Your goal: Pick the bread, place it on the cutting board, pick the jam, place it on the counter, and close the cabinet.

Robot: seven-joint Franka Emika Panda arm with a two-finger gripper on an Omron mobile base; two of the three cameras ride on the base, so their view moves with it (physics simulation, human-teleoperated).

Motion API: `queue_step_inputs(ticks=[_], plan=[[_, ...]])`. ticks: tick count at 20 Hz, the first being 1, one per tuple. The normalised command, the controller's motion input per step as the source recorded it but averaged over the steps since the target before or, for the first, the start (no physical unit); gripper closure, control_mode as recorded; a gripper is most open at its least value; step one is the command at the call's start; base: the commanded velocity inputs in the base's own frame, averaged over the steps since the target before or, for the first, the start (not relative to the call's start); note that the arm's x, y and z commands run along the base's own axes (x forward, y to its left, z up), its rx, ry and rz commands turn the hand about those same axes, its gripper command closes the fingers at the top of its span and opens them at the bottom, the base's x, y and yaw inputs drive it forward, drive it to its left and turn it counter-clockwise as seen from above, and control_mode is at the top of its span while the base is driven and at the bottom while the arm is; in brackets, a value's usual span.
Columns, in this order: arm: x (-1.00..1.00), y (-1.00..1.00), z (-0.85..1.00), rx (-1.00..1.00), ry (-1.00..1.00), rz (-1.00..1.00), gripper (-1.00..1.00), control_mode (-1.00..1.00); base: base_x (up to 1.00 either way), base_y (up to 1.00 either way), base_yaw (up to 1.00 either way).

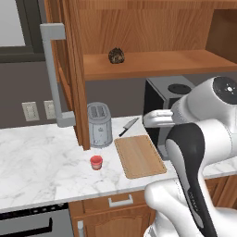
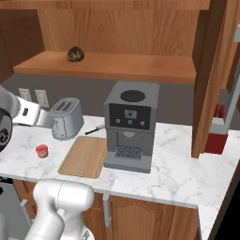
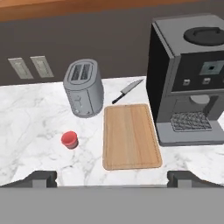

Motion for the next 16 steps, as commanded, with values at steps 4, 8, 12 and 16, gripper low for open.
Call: queue_step_inputs(ticks=[4,8,12,16], plan=[[-0.09,0.0,0.29,0.0,-0.14,0.0,-1.0,-1.0,0.0,0.0,0.0],[-0.1,0.0,0.37,0.0,-0.11,0.0,-1.0,-1.0,0.0,0.0,0.0],[-0.03,0.0,0.41,0.0,-0.05,0.0,-1.0,-1.0,0.0,0.0,0.0],[0.0,0.0,0.32,0.0,-0.06,0.0,-1.0,-1.0,0.0,0.0,0.0]])
